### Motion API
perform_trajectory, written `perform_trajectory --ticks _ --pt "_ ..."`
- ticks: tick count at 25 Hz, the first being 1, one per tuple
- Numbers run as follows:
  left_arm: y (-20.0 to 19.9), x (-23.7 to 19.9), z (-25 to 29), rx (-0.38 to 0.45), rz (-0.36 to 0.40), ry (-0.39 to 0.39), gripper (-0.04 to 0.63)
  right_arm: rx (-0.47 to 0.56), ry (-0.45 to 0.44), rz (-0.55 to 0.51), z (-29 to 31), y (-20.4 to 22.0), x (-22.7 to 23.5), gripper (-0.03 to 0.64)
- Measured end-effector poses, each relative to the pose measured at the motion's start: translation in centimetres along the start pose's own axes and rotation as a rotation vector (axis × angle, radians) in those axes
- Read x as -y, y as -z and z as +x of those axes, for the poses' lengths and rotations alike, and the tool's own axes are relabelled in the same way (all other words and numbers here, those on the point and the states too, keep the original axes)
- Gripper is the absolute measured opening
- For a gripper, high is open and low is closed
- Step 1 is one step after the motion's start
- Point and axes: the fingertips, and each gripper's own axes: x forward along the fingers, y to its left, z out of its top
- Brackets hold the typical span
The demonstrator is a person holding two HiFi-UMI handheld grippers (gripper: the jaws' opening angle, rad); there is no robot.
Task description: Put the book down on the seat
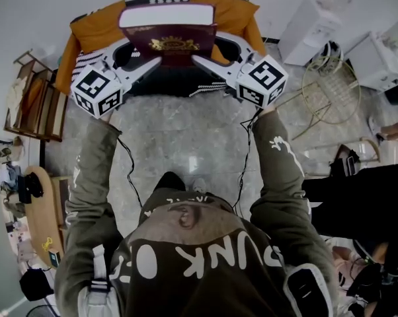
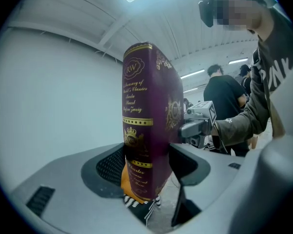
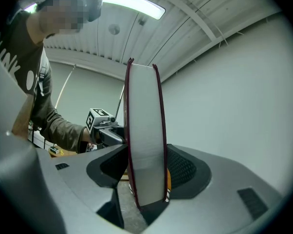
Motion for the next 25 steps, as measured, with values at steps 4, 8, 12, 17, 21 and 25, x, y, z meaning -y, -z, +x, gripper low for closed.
perform_trajectory --ticks 4,8,12,17,21,25 --pt "1.0 -0.8 1.5 -0.021 -0.029 0.0 0.267 -0.007 -0.009 0.022 0.2 1.1 1.6 0.253" --pt "2.4 -2.6 3.4 -0.033 -0.05 0.003 0.268 -0.02 -0.009 0.048 1.0 2.7 4.0 0.254" --pt "4.4 -5.1 5.5 -0.037 -0.07 0.019 0.268 -0.04 -0.003 0.064 2.6 4.8 6.7 0.253" --pt "7.0 -9.8 8.3 -0.035 -0.096 0.032 0.268 -0.058 0.005 0.093 5.8 7.3 11.1 0.253" --pt "8.9 -14.6 9.6 -0.03 -0.114 0.039 0.268 -0.076 0.008 0.101 9.6 8.7 14.4 0.253" --pt "10.8 -18.9 10.4 -0.025 -0.145 0.047 0.267 -0.091 0.015 0.103 13.3 9.9 17.1 0.253"
